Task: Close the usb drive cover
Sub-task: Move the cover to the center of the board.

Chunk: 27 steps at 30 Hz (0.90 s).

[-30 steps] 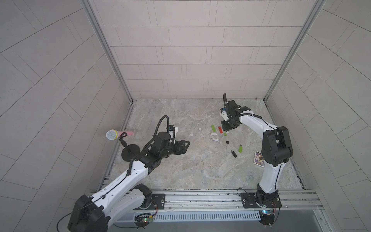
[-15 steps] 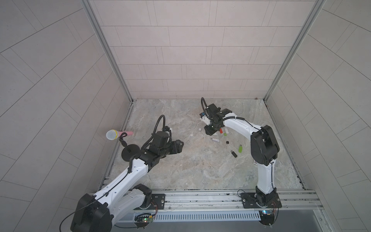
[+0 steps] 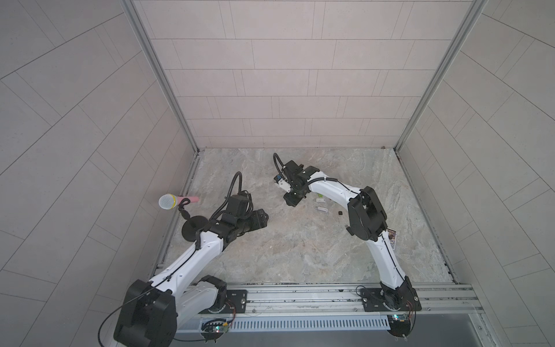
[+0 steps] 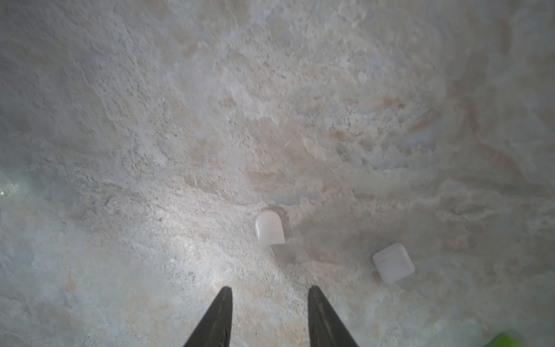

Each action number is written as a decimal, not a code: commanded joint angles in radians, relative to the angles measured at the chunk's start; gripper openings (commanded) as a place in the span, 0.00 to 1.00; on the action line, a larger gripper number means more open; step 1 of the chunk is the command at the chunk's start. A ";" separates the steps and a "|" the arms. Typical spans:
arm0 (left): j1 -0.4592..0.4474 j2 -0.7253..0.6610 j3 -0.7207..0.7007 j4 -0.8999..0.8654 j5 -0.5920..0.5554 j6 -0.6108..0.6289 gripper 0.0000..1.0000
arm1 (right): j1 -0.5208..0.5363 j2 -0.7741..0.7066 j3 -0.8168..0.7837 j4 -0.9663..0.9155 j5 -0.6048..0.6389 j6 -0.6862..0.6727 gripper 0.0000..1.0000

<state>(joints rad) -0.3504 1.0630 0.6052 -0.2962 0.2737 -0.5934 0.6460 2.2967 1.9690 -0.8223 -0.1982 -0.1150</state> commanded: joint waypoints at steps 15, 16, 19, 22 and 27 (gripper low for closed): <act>0.017 -0.029 -0.013 0.019 0.030 0.010 0.82 | 0.016 0.202 0.263 -0.170 -0.005 -0.025 0.46; 0.017 -0.029 -0.014 0.019 0.030 0.010 0.82 | 0.017 0.207 0.264 -0.172 -0.002 -0.024 0.45; 0.019 -0.030 -0.017 0.025 0.031 0.009 0.82 | 0.016 0.217 0.265 -0.175 0.002 -0.026 0.43; 0.019 -0.028 -0.018 0.026 0.031 0.009 0.82 | 0.017 0.228 0.266 -0.176 -0.001 -0.026 0.39; 0.019 -0.028 -0.018 0.026 0.035 0.009 0.82 | 0.017 0.248 0.270 -0.191 0.007 -0.030 0.29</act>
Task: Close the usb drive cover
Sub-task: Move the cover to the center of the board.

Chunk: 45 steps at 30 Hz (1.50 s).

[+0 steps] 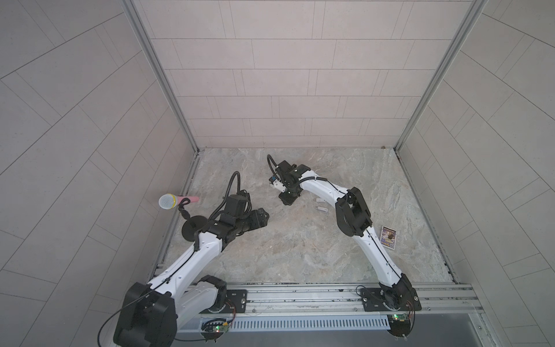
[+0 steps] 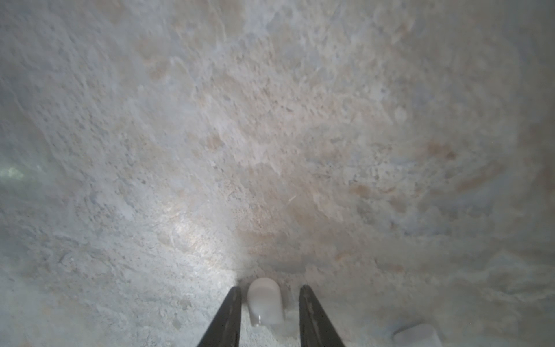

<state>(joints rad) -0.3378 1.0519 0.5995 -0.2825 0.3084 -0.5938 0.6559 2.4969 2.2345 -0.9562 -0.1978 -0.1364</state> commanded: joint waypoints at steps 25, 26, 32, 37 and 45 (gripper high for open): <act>0.008 -0.092 -0.029 -0.010 0.057 -0.034 0.82 | 0.126 -0.487 -0.837 0.227 0.037 -0.022 0.17; 0.008 -0.095 -0.033 -0.006 0.065 -0.040 0.82 | 0.129 -0.506 -0.867 0.240 0.037 -0.020 0.17; 0.008 -0.124 -0.053 0.008 0.082 -0.076 0.82 | 0.142 -0.579 -1.001 0.289 0.033 -0.055 0.17; 0.007 -0.152 -0.060 -0.003 0.076 -0.074 0.82 | 0.142 -0.602 -1.031 0.295 0.034 -0.124 0.17; 0.008 -0.193 -0.095 0.033 0.049 -0.073 0.82 | 0.142 -0.635 -1.042 0.294 0.059 -0.184 0.30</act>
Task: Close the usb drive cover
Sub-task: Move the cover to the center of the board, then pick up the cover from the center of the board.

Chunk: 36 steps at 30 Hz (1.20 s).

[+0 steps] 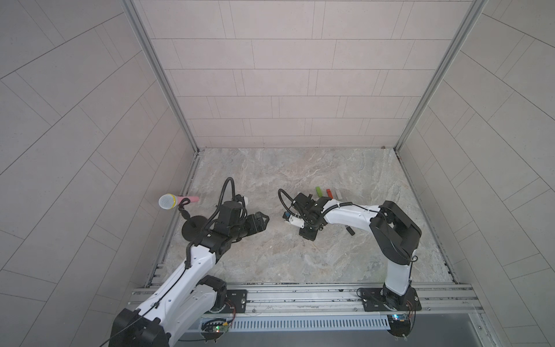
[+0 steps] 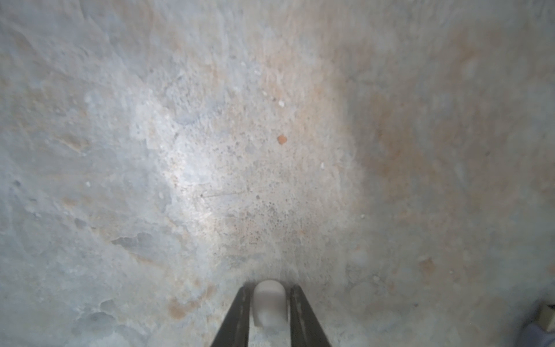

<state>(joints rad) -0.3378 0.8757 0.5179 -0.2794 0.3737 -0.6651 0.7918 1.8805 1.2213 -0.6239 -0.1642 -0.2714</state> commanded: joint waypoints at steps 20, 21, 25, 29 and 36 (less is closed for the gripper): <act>0.008 0.003 -0.013 0.042 0.006 0.036 0.82 | -0.005 -0.016 -0.071 0.001 0.017 -0.067 0.33; 0.008 0.004 -0.013 0.042 0.007 0.036 0.82 | -0.008 -0.013 -0.066 -0.002 0.017 -0.067 0.33; 0.008 0.008 -0.015 0.045 0.008 0.035 0.82 | -0.014 0.000 -0.045 -0.009 0.002 -0.079 0.34; 0.008 0.016 -0.013 0.049 0.014 0.035 0.82 | -0.016 0.009 -0.026 -0.025 -0.032 -0.094 0.33; 0.008 0.021 -0.013 0.049 0.020 0.034 0.82 | -0.017 0.034 -0.014 -0.068 -0.018 -0.100 0.25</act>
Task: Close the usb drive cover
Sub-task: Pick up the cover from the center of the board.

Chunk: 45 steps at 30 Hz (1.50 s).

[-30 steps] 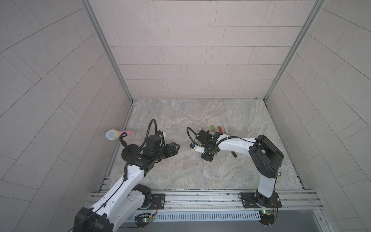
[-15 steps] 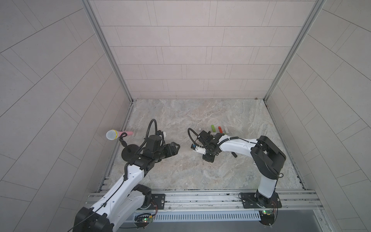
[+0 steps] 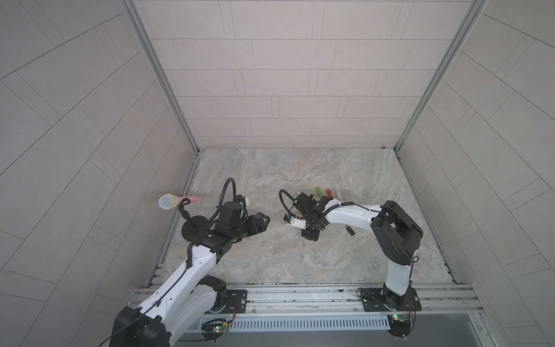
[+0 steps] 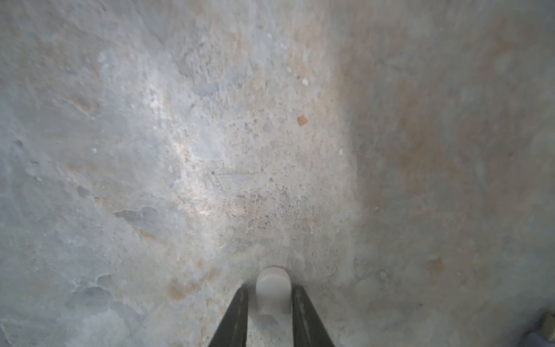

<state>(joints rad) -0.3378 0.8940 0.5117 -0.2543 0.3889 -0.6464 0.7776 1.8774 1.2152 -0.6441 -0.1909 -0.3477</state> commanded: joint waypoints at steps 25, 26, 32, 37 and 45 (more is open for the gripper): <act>-0.069 0.234 0.005 0.345 0.396 -0.071 0.73 | -0.003 -0.534 -0.351 0.305 -0.163 -0.082 0.16; -0.092 0.247 0.014 0.369 0.413 -0.071 0.73 | -0.003 -0.562 -0.375 0.341 -0.168 -0.081 0.16; -0.197 0.304 0.037 0.516 0.456 -0.143 0.71 | -0.003 -0.649 -0.447 0.463 -0.187 -0.047 0.16; -0.236 0.347 0.050 0.540 0.459 -0.155 0.62 | -0.004 -0.653 -0.438 0.461 -0.196 -0.043 0.17; -0.260 0.404 0.057 0.621 0.458 -0.209 0.51 | -0.003 -0.649 -0.439 0.476 -0.216 -0.034 0.17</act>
<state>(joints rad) -0.5861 1.2831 0.5385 0.2939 0.8337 -0.8280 0.7761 1.2415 0.7719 -0.1848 -0.3824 -0.3851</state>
